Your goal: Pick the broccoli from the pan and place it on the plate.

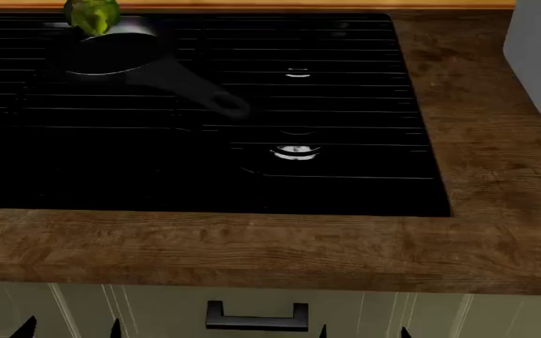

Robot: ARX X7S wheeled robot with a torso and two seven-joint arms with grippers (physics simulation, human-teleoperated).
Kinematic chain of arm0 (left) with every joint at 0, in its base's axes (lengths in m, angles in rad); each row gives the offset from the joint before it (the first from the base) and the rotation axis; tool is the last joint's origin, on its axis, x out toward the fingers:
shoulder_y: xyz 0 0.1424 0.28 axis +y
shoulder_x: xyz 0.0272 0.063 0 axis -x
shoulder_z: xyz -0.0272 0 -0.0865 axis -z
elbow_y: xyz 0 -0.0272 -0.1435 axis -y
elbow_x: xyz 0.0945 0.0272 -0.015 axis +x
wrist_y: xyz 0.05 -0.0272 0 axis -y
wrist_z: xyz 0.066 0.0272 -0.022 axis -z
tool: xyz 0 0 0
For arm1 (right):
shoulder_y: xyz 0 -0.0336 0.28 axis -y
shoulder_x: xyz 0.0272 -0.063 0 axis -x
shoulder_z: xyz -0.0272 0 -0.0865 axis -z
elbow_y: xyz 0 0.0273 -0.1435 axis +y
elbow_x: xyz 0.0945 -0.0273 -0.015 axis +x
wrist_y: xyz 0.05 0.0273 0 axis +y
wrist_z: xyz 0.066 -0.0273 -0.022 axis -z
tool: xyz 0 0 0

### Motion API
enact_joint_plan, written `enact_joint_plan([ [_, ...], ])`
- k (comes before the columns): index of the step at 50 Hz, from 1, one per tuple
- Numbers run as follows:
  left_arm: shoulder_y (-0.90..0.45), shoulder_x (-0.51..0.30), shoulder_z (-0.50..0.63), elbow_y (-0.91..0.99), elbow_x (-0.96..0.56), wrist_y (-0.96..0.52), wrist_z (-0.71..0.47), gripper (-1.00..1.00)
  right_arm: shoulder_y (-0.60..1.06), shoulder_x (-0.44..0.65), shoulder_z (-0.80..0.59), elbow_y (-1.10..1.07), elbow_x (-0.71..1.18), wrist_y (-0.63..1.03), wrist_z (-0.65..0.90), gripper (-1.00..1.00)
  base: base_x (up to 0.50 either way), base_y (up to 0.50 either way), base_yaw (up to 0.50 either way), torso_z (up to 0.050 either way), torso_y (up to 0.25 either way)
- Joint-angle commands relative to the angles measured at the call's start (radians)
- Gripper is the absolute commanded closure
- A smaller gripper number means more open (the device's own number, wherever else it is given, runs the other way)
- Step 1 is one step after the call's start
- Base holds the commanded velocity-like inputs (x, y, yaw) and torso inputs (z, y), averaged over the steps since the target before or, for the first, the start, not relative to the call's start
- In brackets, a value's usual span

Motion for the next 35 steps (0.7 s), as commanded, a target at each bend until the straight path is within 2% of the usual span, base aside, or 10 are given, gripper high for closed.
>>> enact_joint_plan([
  [1, 0.002, -0.01, 0.011, 0.007, -0.01, -0.004, -0.011, -1.0, 0.0, 0.012, -0.016, -0.001, 0.012, 0.0, 0.016, -1.0, 0.0, 0.0, 0.0, 0.0, 0.0],
  [18, -0.011, -0.055, 0.063, -0.051, -0.054, 0.04, -0.068, -1.0, 0.016, 0.052, -0.069, 0.074, 0.061, -0.035, 0.074, -1.0, 0.0, 0.0, 0.0, 0.0, 0.0],
  [35, 0.003, -0.082, 0.086, 0.014, -0.047, 0.025, -0.123, -1.0, 0.006, 0.08, -0.088, 0.052, 0.084, -0.04, 0.105, -1.0, 0.0, 0.0, 0.0, 0.0, 0.0],
])
